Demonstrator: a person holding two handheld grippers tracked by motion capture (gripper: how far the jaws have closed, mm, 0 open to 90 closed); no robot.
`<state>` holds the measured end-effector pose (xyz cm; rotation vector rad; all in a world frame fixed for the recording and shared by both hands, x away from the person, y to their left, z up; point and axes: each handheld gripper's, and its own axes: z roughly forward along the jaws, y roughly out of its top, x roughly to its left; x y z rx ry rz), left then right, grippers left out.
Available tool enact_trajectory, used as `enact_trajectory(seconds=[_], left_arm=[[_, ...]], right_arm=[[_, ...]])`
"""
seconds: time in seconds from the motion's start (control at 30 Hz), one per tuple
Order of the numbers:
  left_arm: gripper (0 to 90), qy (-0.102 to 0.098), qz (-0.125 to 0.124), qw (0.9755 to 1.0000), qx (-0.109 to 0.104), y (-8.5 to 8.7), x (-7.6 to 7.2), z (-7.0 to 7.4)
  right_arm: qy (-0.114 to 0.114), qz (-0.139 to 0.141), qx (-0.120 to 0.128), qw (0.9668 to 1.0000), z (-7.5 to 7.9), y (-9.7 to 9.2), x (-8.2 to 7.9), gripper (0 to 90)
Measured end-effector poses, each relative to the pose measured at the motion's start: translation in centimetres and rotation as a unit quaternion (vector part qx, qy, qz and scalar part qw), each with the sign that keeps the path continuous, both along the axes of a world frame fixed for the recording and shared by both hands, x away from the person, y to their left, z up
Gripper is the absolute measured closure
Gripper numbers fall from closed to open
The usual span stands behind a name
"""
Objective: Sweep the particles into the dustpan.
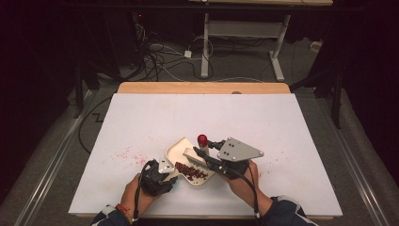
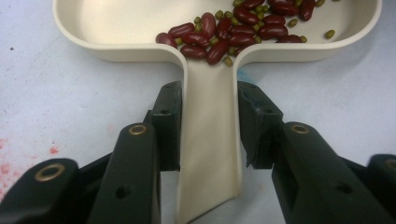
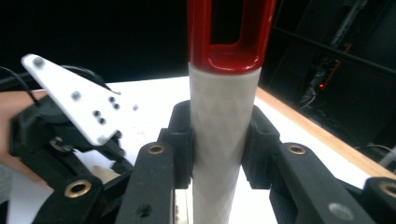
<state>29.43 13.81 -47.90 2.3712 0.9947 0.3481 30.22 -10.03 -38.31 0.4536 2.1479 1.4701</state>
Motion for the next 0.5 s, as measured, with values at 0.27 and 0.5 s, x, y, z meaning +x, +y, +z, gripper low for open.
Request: enact_trajectory(seconds=[0.27,0.5], left_arm=[[62.3,-0.007,0.017,0.9998,-0.012,0.1,0.6,0.1],[63.4,-0.007,0.021,0.9995,-0.022,0.9,1.1,0.5]], right_arm=[[0.009,0.010,0.007,0.9999,0.1,1.5,-0.3,69.6],[0.001,0.002,0.020,0.9998,0.9,0.9,-0.3,69.6]])
